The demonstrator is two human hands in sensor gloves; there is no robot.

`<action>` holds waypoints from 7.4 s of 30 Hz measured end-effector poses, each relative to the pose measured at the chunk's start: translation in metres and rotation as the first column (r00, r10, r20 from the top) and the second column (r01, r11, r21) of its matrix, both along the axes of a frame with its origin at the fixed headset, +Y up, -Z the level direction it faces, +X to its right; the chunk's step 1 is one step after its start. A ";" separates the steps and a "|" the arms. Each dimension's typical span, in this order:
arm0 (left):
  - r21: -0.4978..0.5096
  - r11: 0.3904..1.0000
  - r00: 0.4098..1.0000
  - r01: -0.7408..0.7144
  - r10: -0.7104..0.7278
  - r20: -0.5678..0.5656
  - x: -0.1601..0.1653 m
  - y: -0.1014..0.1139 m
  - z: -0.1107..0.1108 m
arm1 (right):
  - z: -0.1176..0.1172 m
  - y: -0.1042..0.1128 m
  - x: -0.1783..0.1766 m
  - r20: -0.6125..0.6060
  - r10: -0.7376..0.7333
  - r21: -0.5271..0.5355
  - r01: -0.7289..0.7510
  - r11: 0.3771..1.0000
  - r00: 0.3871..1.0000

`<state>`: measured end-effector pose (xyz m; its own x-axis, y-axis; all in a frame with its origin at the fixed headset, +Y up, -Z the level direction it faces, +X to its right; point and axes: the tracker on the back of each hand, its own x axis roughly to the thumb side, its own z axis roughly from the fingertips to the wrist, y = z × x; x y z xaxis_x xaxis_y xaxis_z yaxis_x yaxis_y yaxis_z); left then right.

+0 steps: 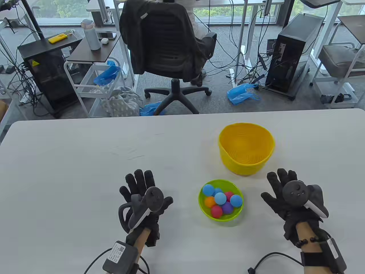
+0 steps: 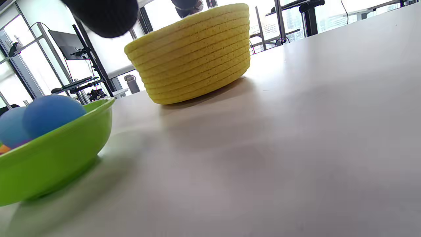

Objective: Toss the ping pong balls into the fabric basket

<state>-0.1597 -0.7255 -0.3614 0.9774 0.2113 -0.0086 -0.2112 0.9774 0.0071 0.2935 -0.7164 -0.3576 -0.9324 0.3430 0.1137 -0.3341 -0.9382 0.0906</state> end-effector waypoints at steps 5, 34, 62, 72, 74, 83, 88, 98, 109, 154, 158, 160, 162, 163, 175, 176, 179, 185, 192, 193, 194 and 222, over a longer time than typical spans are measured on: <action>0.002 1.000 1.000 0.013 -0.013 0.004 0.002 0.001 0.003 | 0.001 0.001 -0.004 -0.002 -0.004 0.036 0.004 0.999 1.000; 0.070 0.997 0.999 0.021 -0.023 0.027 0.007 0.009 0.016 | 0.005 0.000 -0.079 -0.283 -0.110 0.170 0.162 0.972 0.953; 0.081 0.997 1.000 -0.002 0.000 0.027 0.005 0.010 0.016 | 0.004 -0.006 -0.098 -0.246 0.030 0.237 0.030 0.971 0.969; 0.085 0.996 0.999 -0.019 0.016 0.033 0.005 0.010 0.016 | -0.002 0.016 -0.068 -0.143 -0.504 0.063 0.516 0.854 0.852; 0.084 0.996 0.999 -0.018 0.015 0.038 0.006 0.010 0.016 | -0.011 0.017 -0.063 -0.094 -0.627 -0.001 0.630 0.777 0.773; 0.083 0.996 0.999 -0.027 0.023 0.041 0.007 0.010 0.017 | -0.056 0.016 -0.036 0.175 -0.851 0.032 0.861 0.507 0.495; 0.084 0.996 0.999 -0.032 0.029 0.040 0.007 0.011 0.017 | -0.064 0.008 -0.023 0.229 -0.912 0.069 0.929 0.363 0.340; 0.079 0.995 0.998 -0.061 0.059 0.034 0.005 0.011 0.016 | -0.039 0.011 -0.006 0.158 -0.948 0.286 0.906 0.311 0.275; 0.086 0.995 0.998 -0.058 0.055 0.033 0.008 0.011 0.018 | -0.009 0.037 -0.056 -0.121 -0.635 0.405 0.622 0.670 0.763; 0.088 0.994 0.997 -0.061 0.058 0.041 0.011 0.011 0.021 | -0.003 -0.009 -0.158 -0.292 0.156 0.226 -0.090 0.970 0.944; 0.093 0.993 0.997 -0.067 0.063 0.039 0.011 0.012 0.021 | 0.001 0.004 -0.149 -0.276 0.087 0.266 -0.011 0.964 0.957; 0.093 0.993 0.997 -0.070 0.067 0.039 0.010 0.012 0.021 | 0.003 0.011 -0.143 -0.269 0.035 0.285 0.045 0.958 0.963; 0.094 0.993 0.997 -0.072 0.069 0.037 0.010 0.012 0.021 | 0.003 0.016 -0.135 -0.262 -0.034 0.288 0.112 0.951 0.965; 0.094 0.993 0.997 -0.072 0.069 0.037 0.010 0.012 0.021 | 0.003 0.018 -0.132 -0.259 -0.060 0.289 0.137 0.947 0.964; 0.093 0.994 0.998 -0.058 0.056 0.022 0.010 0.012 0.022 | -0.016 0.018 -0.085 -0.205 -0.586 0.147 0.616 0.774 0.784; 0.093 0.994 0.998 -0.057 0.056 0.023 0.010 0.013 0.023 | -0.017 0.018 -0.082 -0.194 -0.611 0.140 0.638 0.757 0.768; 0.099 0.994 0.999 -0.046 0.044 0.019 0.011 0.013 0.024 | -0.024 0.014 -0.070 -0.136 -0.731 0.105 0.743 0.661 0.669; 0.102 0.994 0.999 -0.046 0.045 0.015 0.010 0.014 0.025 | -0.043 0.000 -0.046 0.009 -0.892 0.054 0.891 0.451 0.451; 0.097 0.994 0.998 -0.059 0.060 -0.002 0.006 0.014 0.025 | -0.065 -0.015 -0.026 0.093 -0.976 -0.030 0.980 0.197 0.199; 0.096 0.994 0.998 -0.060 0.061 -0.004 0.006 0.014 0.025 | -0.066 -0.015 -0.025 0.098 -0.979 -0.048 0.984 0.173 0.177; 0.095 0.994 0.998 -0.061 0.061 -0.006 0.006 0.014 0.024 | -0.068 -0.014 -0.024 0.103 -0.983 -0.071 0.987 0.145 0.152; 0.086 0.988 0.992 -0.127 0.126 0.023 0.007 0.014 0.024 | -0.007 0.066 -0.068 -0.143 -0.537 0.375 0.548 0.748 0.831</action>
<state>-0.1525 -0.7117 -0.3378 0.9425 0.3326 0.0320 -0.3341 0.9386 0.0865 0.2252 -0.6503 -0.3641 -0.5980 0.7130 0.3661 -0.8001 -0.5577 -0.2210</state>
